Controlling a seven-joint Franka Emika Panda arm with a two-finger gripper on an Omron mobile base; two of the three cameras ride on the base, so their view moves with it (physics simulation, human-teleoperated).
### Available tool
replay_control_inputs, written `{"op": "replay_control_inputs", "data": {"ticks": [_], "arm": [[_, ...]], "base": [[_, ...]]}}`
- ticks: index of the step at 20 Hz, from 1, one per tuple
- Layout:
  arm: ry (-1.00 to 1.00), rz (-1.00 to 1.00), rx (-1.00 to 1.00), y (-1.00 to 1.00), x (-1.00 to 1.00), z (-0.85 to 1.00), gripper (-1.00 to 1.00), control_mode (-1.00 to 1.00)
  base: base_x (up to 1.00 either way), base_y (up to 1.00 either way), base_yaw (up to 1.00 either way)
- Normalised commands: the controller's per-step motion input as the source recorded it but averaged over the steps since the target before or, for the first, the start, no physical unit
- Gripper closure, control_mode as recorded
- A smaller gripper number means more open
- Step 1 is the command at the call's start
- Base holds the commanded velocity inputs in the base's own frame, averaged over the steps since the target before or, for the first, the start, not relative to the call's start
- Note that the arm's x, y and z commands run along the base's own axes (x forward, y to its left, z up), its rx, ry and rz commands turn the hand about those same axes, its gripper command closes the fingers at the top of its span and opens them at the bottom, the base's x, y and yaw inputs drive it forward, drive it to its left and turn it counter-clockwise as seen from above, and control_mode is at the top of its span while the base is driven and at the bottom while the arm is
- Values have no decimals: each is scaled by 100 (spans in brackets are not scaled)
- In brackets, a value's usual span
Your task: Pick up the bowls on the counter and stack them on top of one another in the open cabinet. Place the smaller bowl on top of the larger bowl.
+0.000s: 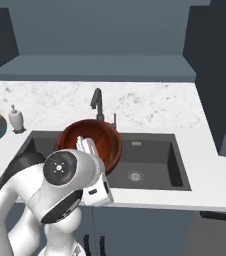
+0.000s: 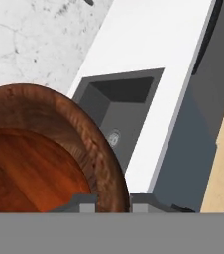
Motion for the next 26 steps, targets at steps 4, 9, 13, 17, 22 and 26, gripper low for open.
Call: {"op": "replay_control_inputs", "data": {"ticks": [4,9,13,17,22,26], "arm": [[0,0,0,0,0,0,100,100],[-13,13,0,5,-2,51,100,-100],[-21,12,-3,21,17,100,100,-100],[-4,1,-2,9,51,100,100,-100],[1,0,0,6,76,98,100,-100],[5,1,0,11,92,47,100,-100]], "base": [[5,11,24],[0,1,9],[0,0,0],[0,0,0],[0,0,0],[0,0,0]]}}
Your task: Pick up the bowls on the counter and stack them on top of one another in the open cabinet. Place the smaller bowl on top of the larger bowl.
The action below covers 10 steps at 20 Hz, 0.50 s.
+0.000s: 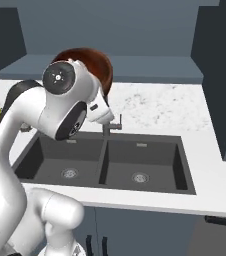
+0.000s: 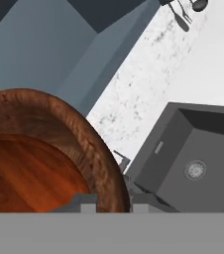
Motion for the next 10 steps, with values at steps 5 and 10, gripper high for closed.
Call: {"op": "replay_control_inputs", "data": {"ticks": [5,10], "arm": [[3,1,0,6,82,2,100,-100],[0,0,2,16,84,0,100,-100]], "base": [[0,0,0],[0,0,0]]}}
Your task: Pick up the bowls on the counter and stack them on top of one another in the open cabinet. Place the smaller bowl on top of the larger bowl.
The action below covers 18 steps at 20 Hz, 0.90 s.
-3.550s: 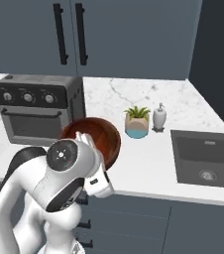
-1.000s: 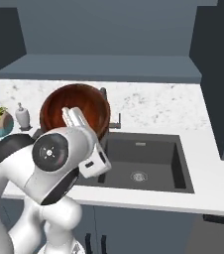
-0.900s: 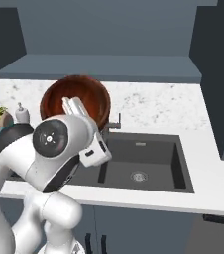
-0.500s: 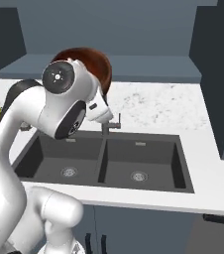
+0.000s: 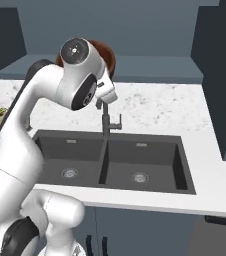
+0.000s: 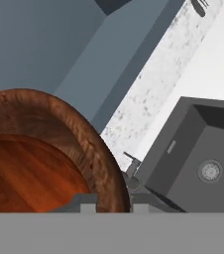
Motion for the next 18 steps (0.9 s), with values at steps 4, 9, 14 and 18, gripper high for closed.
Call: {"op": "replay_control_inputs", "data": {"ticks": [4,9,14,18], "arm": [[3,0,5,23,93,16,100,-100],[5,-1,1,22,96,20,100,-100],[1,-1,0,20,90,2,100,-100],[1,0,0,13,71,0,100,-100]], "base": [[0,0,0],[0,0,0],[0,0,0],[0,0,0]]}}
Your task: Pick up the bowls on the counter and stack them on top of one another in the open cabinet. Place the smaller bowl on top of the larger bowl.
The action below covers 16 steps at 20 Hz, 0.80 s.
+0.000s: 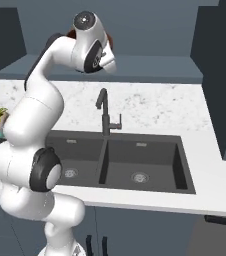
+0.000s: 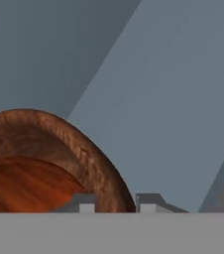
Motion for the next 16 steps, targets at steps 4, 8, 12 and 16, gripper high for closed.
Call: {"op": "replay_control_inputs", "data": {"ticks": [4,8,12,16], "arm": [[0,0,0,15,71,0,100,-100],[0,0,0,15,51,0,-100,-100],[0,0,0,0,3,0,-100,-100],[-17,0,0,0,-45,5,-100,-100]], "base": [[0,0,0],[0,0,0],[0,0,0],[0,0,0]]}}
